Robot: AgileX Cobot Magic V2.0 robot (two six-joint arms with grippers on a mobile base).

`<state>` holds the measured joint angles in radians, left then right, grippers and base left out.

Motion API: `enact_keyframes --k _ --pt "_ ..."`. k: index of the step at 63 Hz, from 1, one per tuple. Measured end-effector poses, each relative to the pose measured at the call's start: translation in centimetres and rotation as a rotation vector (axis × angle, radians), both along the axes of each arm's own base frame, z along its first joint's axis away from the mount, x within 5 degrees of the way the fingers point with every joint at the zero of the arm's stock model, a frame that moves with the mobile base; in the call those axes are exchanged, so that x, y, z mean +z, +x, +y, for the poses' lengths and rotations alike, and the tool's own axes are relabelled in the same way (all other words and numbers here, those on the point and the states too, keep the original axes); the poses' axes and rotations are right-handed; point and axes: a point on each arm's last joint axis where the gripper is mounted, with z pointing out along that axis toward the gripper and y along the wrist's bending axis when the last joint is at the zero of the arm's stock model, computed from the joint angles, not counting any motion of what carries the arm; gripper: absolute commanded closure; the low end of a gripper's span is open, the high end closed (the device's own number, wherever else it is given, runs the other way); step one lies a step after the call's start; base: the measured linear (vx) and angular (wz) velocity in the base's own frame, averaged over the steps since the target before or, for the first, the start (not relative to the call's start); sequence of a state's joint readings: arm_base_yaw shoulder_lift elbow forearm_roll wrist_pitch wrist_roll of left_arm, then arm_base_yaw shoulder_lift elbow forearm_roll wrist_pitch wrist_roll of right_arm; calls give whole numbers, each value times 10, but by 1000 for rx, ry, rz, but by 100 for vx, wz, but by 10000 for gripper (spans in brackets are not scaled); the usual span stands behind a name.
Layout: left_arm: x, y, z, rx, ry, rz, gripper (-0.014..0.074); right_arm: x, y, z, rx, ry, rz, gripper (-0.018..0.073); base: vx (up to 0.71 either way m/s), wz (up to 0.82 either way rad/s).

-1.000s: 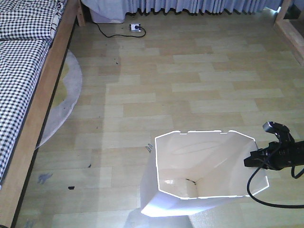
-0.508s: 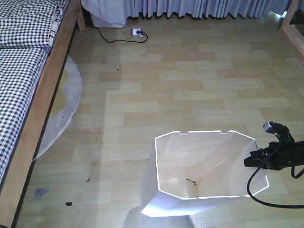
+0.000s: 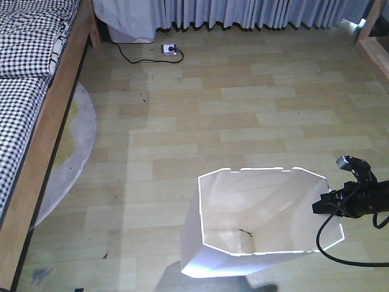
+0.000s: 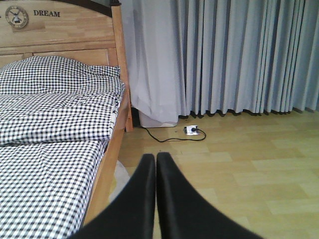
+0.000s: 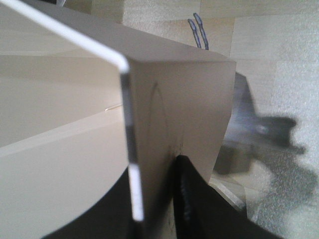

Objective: Move trash bin to bedside with robot
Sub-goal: 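Carry the bin with the right gripper while driving past the bed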

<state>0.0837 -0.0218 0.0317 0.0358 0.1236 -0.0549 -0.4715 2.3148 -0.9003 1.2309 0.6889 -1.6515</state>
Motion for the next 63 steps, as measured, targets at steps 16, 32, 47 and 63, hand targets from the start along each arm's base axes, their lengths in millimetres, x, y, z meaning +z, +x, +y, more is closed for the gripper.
enact_keyframes --k 16,32,47,63 --pt "0 0 0 0 0 0 603 0 0 0 0 0 0 564 21 2" --pt "0 0 0 0 0 0 603 0 0 0 0 0 0 564 21 6" --pt "0 0 0 0 0 0 603 0 0 0 0 0 0 564 23 8" --pt "0 0 0 0 0 0 603 0 0 0 0 0 0 564 22 7"
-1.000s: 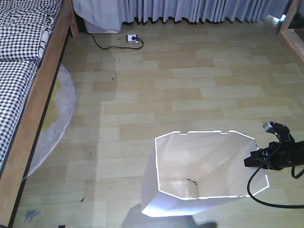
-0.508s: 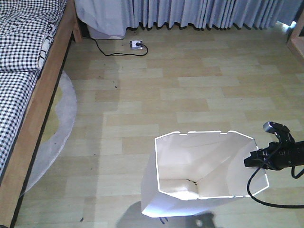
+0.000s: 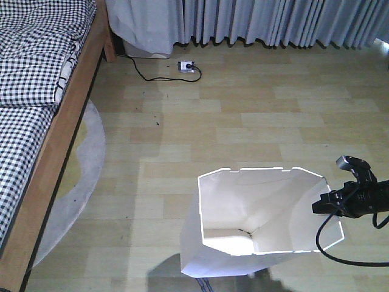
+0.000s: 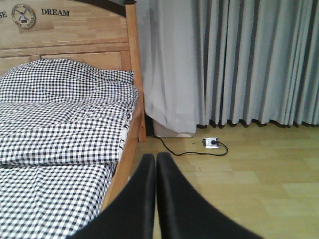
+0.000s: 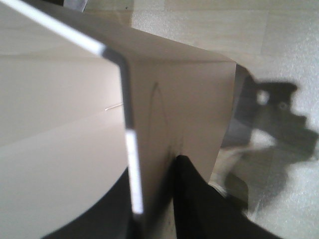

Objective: Move trash bin to bedside with robot
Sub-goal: 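Carry the bin with the right gripper while driving past the bed, then carry the bin toward the curtains beside the bed's headboard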

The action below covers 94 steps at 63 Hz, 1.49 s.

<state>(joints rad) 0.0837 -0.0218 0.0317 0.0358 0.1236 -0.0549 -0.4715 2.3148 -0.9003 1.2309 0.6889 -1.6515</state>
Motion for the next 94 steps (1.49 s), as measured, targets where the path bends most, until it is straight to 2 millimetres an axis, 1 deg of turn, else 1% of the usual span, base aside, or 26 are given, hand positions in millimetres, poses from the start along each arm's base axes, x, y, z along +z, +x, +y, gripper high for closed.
enact_keyframes --k 94 --pt "0 0 0 0 0 0 603 0 0 0 0 0 0 564 20 0"
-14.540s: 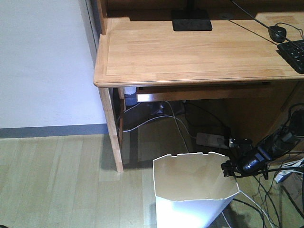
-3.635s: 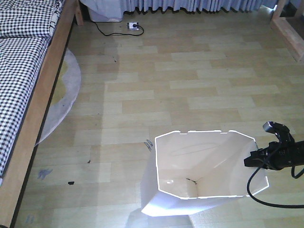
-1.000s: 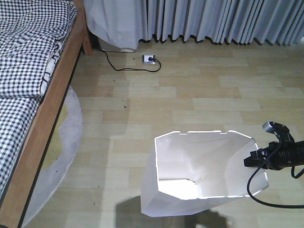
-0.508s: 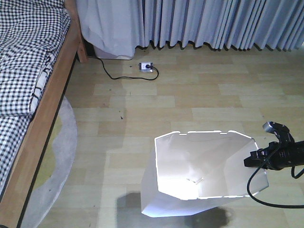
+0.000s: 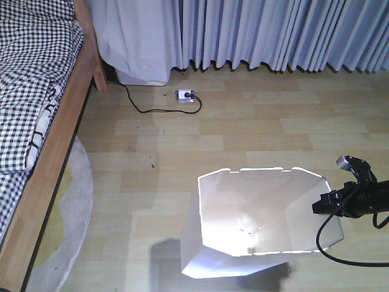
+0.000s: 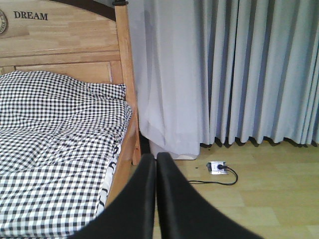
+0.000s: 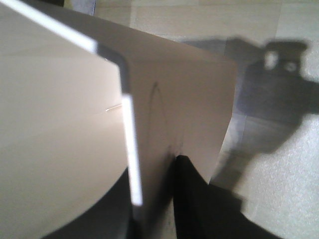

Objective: Move trash bin to bedside with robot
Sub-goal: 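Carry the bin toward the curtains beside the bed's headboard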

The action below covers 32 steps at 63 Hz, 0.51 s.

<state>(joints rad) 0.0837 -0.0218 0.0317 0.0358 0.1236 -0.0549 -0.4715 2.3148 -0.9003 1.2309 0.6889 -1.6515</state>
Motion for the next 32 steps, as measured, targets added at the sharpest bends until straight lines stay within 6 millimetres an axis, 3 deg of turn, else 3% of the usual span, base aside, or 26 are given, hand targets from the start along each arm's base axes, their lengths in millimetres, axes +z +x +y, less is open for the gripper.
enact_keyframes --k 32 --pt "0 0 0 0 0 0 603 0 0 0 0 0 0 564 18 1"
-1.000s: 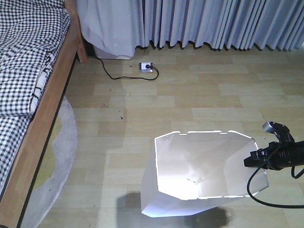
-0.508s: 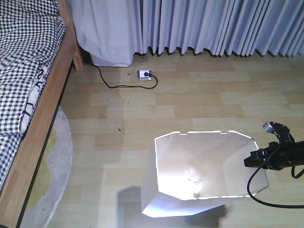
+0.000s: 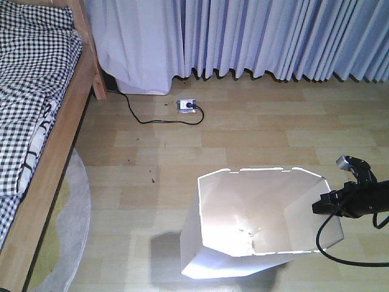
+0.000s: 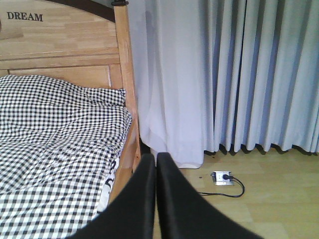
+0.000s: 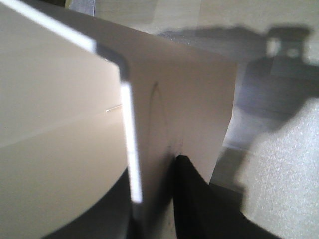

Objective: Move trash bin to bedside with robot
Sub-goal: 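Carry the bin toward the curtains beside the bed's headboard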

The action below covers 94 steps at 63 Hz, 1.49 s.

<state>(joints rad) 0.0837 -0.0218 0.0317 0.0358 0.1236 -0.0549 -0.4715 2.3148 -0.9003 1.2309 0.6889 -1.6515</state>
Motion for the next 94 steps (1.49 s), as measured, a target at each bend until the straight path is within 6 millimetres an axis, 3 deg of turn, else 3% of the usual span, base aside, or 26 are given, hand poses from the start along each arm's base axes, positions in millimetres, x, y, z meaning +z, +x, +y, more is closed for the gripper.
enact_keyframes --k 94 --pt "0 0 0 0 0 0 603 0 0 0 0 0 0 564 17 0"
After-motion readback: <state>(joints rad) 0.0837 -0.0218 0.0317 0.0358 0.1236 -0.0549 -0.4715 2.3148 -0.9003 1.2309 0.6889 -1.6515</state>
